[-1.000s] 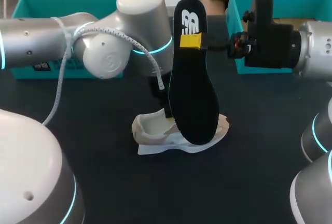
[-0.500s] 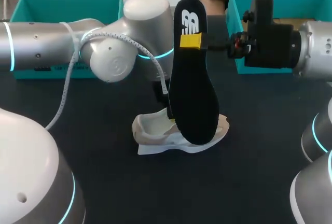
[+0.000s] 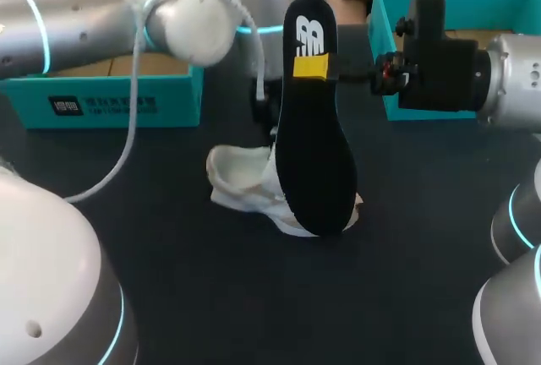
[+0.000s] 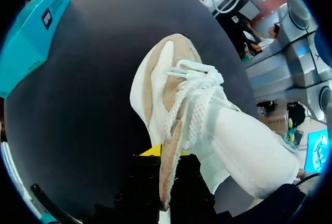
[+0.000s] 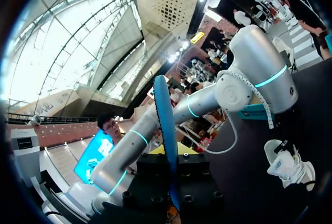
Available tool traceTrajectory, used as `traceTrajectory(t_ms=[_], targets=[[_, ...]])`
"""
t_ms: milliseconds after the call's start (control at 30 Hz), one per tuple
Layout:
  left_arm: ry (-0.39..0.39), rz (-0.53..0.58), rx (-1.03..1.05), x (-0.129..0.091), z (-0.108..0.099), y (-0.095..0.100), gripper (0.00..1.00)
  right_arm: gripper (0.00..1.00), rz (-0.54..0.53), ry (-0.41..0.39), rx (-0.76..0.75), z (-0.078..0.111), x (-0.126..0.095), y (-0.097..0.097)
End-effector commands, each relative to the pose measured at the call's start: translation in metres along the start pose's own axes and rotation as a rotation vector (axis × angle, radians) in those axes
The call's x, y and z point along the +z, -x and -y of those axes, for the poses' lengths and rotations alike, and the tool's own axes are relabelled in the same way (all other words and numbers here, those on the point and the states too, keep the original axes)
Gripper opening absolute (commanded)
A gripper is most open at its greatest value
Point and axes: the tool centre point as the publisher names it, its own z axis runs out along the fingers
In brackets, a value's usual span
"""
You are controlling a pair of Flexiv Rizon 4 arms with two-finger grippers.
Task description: Take the shoe out of the shoebox, open the shoe tongue, remove and reinsert the insole, then place the shoe into the shoebox
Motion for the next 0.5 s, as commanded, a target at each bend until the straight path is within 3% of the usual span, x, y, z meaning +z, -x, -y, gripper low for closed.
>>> traceTrajectory(t_ms=[33, 500], targets=[[0.108, -0.462, 0.534, -0.0235, 0.0019, 0.0089, 0.0, 0.0, 0.002, 0.002, 0.001, 0.0, 0.0043, 0.0001], [0.113, -0.472, 0.579, -0.0259, 0.0021, 0.0076, 0.0, 0.0, 0.002, 0.002, 0.001, 0.0, 0.0043, 0.0001]])
